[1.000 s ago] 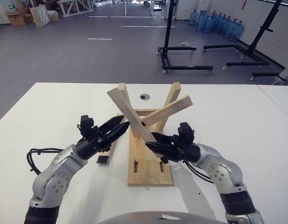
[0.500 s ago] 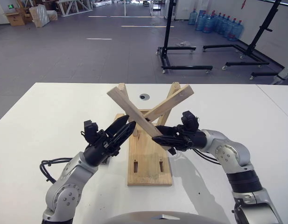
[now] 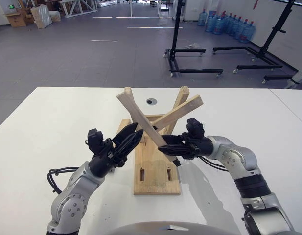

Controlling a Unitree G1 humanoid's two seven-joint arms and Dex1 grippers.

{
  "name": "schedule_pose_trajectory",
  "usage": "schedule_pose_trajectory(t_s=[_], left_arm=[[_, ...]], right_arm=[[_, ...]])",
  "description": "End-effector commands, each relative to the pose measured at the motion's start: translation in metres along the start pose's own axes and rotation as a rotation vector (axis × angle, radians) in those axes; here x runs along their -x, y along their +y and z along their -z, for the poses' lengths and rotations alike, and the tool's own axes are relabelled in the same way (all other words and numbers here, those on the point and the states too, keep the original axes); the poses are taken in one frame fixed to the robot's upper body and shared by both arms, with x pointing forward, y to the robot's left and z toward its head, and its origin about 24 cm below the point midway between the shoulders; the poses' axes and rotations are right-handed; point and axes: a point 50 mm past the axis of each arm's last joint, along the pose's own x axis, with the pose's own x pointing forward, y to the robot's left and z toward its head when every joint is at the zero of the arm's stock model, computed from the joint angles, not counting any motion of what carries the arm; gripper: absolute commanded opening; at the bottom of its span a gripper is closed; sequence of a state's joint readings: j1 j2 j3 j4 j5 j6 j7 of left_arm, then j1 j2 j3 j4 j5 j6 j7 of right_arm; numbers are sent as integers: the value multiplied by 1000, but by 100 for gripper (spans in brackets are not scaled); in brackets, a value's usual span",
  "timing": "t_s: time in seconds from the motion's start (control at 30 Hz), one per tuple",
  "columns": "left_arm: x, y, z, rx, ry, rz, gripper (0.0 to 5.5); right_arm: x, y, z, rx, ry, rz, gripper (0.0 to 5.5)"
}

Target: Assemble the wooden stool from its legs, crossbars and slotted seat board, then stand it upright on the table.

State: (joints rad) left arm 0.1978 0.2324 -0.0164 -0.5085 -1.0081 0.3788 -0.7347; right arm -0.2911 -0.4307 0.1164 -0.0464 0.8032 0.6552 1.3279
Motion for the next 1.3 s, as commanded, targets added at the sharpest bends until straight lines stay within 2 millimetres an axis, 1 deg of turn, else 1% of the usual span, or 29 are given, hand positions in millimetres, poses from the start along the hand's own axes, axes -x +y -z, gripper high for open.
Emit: schedule_pose_trajectory(t_s=[0.03, 0.2, 0.27, 0.33, 0.43, 0.5, 0.77, 0.93, 1.03, 1.3], left_arm=[[-3, -1, -7, -9, 12, 36, 278], [-14, 0, -8, 18, 53, 69, 278], [-15, -7, -7, 41, 68, 124, 278], [-12, -12, -7, 52, 78, 151, 278], [-2, -12, -8, 47, 91, 124, 278], [0, -12, -9, 41, 100, 118, 278], [-12, -7, -6, 44, 121, 138, 278], [-10, 0, -3, 3, 163, 84, 278], [-8, 2, 0, -6, 177, 63, 278], [-10, -2, 3, 15, 157, 102, 278]], right_arm=[[-2, 5, 1, -4, 43, -37, 203], [-6, 6, 10, -7, 67, -52, 203], [-6, 3, 10, -10, 58, -44, 203], [-2, 0, 7, -11, 26, -22, 203], [4, 0, 2, -7, 1, -7, 203], [4, 2, 2, 0, 16, -7, 203], [-4, 2, 14, 36, 130, -45, 203], [-6, 1, 20, 76, 179, -54, 203], [-4, 1, 20, 82, 188, -59, 203], [0, -1, 23, 81, 216, -60, 203]])
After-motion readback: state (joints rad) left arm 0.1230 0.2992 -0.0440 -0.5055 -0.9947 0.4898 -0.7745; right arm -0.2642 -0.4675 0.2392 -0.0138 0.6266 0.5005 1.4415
